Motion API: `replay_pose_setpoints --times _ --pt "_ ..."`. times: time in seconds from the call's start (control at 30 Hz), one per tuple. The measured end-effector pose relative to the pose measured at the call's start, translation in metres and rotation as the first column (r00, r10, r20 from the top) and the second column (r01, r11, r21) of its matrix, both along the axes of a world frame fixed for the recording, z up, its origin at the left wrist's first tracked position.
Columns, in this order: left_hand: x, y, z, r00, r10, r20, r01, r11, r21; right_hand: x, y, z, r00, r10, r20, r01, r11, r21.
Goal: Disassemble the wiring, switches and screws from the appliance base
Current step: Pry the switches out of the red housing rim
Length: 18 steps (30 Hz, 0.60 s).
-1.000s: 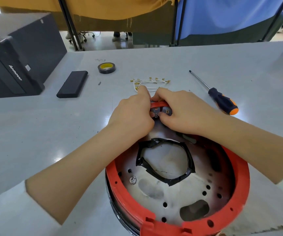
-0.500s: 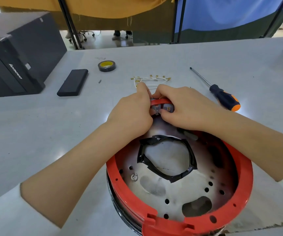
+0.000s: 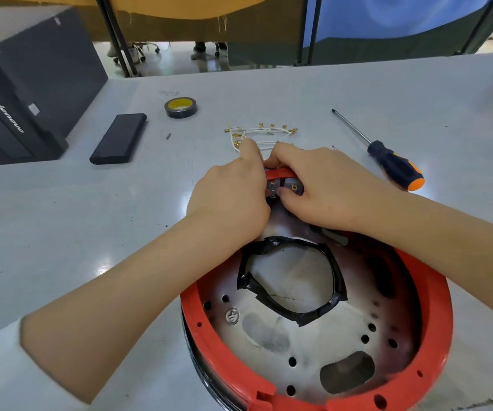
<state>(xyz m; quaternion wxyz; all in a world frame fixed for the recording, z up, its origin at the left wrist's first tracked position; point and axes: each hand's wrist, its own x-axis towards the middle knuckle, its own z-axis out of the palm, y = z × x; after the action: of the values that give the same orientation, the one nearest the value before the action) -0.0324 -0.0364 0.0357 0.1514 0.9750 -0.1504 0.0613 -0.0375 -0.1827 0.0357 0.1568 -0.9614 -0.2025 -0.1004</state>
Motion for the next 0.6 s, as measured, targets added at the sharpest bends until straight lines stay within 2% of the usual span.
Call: replay_pose_setpoints --times 0.6 --pt "0.0032 -0.003 -0.0004 0.998 0.055 0.021 -0.055 0.998 0.002 0.0033 -0.0003 -0.0012 0.999 -0.032 0.026 0.032 0.999 -0.011"
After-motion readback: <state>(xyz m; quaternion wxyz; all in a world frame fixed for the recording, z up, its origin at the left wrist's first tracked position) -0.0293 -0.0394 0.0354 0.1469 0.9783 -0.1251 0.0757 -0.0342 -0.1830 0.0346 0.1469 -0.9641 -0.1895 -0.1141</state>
